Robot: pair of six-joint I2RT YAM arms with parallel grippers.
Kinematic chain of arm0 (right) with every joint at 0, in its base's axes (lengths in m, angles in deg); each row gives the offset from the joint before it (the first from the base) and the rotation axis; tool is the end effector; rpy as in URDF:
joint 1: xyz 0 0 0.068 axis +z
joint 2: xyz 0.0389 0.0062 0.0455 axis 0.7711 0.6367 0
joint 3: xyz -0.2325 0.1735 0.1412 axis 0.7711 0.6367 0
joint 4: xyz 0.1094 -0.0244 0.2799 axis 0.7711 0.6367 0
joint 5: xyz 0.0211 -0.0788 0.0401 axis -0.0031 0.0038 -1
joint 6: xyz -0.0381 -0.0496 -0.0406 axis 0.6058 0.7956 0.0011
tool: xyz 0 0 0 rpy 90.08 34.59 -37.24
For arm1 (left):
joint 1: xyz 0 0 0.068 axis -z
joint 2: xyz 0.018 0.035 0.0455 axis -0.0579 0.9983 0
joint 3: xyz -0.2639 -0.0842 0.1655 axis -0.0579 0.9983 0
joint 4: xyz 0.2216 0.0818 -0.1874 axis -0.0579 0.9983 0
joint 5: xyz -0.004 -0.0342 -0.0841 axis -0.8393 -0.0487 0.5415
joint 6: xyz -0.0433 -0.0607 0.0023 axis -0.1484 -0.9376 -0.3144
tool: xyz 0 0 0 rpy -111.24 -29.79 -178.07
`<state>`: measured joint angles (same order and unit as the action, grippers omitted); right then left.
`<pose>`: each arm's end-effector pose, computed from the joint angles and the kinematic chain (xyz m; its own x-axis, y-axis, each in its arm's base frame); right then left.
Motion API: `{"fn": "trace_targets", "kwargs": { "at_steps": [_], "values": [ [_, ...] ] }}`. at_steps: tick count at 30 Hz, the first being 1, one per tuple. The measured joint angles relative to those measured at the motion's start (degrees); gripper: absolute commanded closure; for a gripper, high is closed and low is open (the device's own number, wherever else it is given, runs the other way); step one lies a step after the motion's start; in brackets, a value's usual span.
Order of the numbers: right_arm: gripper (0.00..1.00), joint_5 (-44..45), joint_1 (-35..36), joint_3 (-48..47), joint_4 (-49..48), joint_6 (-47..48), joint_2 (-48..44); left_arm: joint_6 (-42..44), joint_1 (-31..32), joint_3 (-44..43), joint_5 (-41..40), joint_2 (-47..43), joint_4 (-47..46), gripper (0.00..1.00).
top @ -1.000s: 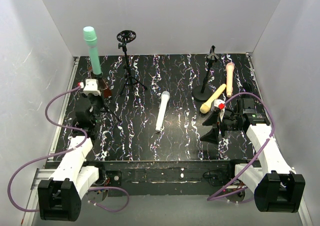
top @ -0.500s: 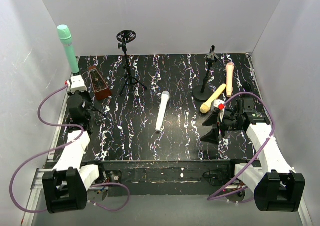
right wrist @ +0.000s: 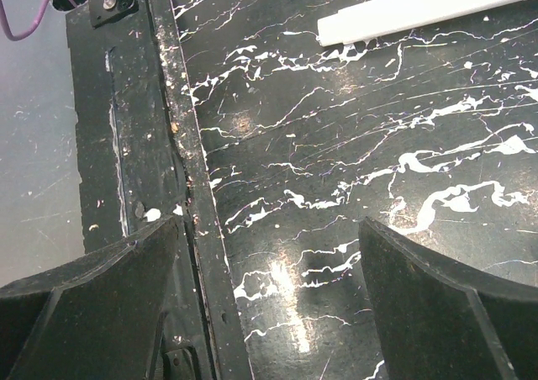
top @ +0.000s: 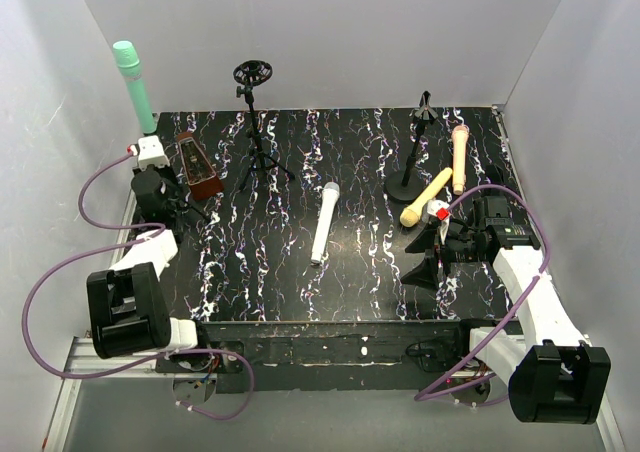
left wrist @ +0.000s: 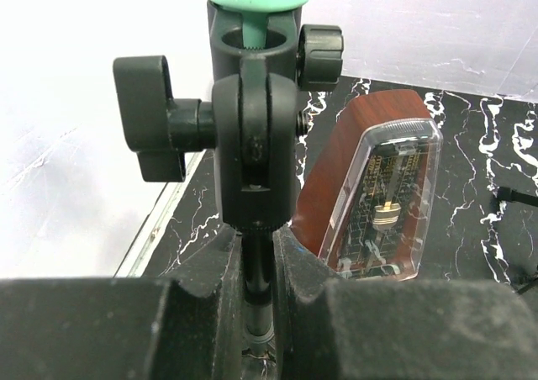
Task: Attach the microphones to the stand
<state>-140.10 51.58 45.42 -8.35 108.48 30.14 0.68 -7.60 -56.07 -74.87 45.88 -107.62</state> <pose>0.1782 0.0594 0.2668 -0.2792 -0.3639 -0.8886 -0.9477 0.2535 0.1939 0.3355 0.0723 0.2650 -0.1057 0.0484 -0.9932 -0.2979 0.9514 0.0781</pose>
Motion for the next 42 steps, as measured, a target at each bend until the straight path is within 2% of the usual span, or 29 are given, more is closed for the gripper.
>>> {"fn": "trace_targets", "kwargs": {
  "at_steps": [8, 11, 17, 31, 33, 35, 40, 42],
  "values": [
    [0.05, 0.0, 0.0, -0.15, 0.63, 0.76, 1.44, -2.01, -1.36, 1.05, 0.52, 1.09, -3.52, 0.99],
    [0.06, -0.02, 0.0, -0.48, 1.22, 1.22, 1.7, -2.62, -1.55, 2.05, 0.59, 1.07, -5.03, 0.91],
    [0.05, -0.07, 0.0, -0.79, 1.44, 1.46, 1.7, -2.99, -1.77, 3.91, 0.85, -0.5, -6.25, 0.85],
    [0.06, -0.13, 0.0, -0.9, 2.91, 2.56, 1.7, -3.15, -1.81, 4.98, 2.75, -2.95, -3.91, 0.66],
    [0.06, -0.15, 0.0, -0.9, 2.99, 2.71, 1.7, -3.54, -1.81, 5.16, 2.71, -3.37, -3.34, 0.55],
    [0.06, -0.15, 0.0, -0.9, 3.02, 2.82, 1.7, -4.42, -1.77, 5.66, 2.23, -4.35, -2.47, 0.48],
    [0.06, -0.17, 0.0, -0.9, 3.06, 2.95, 1.7, -7.02, -1.75, 7.52, 1.03, -9.31, 1.33, 0.2],
    [0.06, -0.2, 0.0, -0.92, 3.08, 2.95, 1.7, -8.44, -1.75, 7.76, 0.57, -11.87, 3.93, 0.02]
  ]
}}
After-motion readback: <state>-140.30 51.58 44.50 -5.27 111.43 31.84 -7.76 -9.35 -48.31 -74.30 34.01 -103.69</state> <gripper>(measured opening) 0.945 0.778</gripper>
